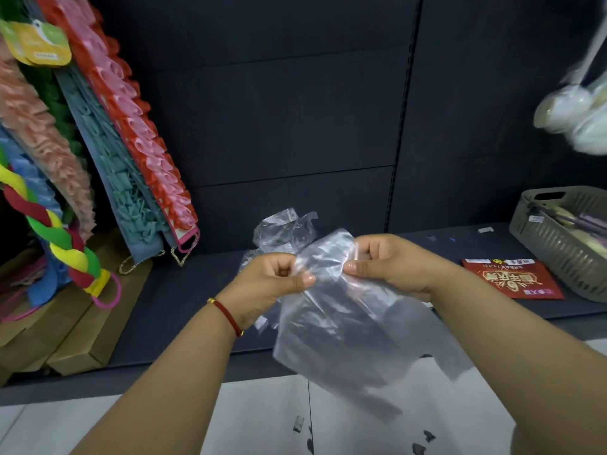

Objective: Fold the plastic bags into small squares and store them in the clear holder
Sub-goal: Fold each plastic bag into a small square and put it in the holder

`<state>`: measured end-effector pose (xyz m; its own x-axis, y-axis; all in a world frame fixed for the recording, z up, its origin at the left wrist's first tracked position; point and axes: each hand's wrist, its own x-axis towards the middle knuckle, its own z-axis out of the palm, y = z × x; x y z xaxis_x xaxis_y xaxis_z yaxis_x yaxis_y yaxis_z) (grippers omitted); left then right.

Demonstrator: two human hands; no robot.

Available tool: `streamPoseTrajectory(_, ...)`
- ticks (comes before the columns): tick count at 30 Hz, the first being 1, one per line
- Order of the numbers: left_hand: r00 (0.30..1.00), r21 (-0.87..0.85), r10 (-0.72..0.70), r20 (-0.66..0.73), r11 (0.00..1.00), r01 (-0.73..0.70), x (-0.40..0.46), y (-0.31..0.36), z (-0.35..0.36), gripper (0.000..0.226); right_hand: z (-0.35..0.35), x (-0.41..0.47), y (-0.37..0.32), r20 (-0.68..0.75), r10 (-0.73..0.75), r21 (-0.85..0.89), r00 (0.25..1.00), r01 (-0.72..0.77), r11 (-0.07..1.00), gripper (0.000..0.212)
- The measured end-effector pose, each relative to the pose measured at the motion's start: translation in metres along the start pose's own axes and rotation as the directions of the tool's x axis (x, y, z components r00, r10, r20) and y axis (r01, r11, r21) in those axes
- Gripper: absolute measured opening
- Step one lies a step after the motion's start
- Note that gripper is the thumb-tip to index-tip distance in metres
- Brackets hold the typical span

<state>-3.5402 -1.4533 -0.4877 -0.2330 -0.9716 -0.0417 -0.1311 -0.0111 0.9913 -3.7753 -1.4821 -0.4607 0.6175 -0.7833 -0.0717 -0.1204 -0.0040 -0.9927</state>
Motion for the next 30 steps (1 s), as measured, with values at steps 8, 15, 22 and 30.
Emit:
streamPoseTrajectory(8,0.943,-0.346,-0.051,-0.329,0.936,-0.069,-0.004,0.01,-0.027,0.038,-0.04,-0.01,0.016,0.101,0.287,-0.058,0.953,-0.282,0.958,0.019)
streamPoseTrajectory(15,0.868,-0.514,-0.205,-0.453,0.855,-0.066,-0.002,0.01,-0.03,0.025,-0.052,-0.009,0.014,-0.234,0.085,0.586,0.969,0.071,0.807,0.071)
streamPoseTrajectory(22,0.765,-0.439,-0.177,-0.619,0.886,-0.151,0.008,0.001,-0.002,0.02,0.016,0.009,0.027,-0.376,0.204,0.496,0.904,0.011,0.868,0.069)
streamPoseTrajectory(30,0.739,0.12,0.178,-0.65,0.984,-0.132,-0.005,0.008,-0.007,0.013,0.002,0.001,0.019,-0.653,-0.1,0.043,0.751,0.168,0.985,0.082)
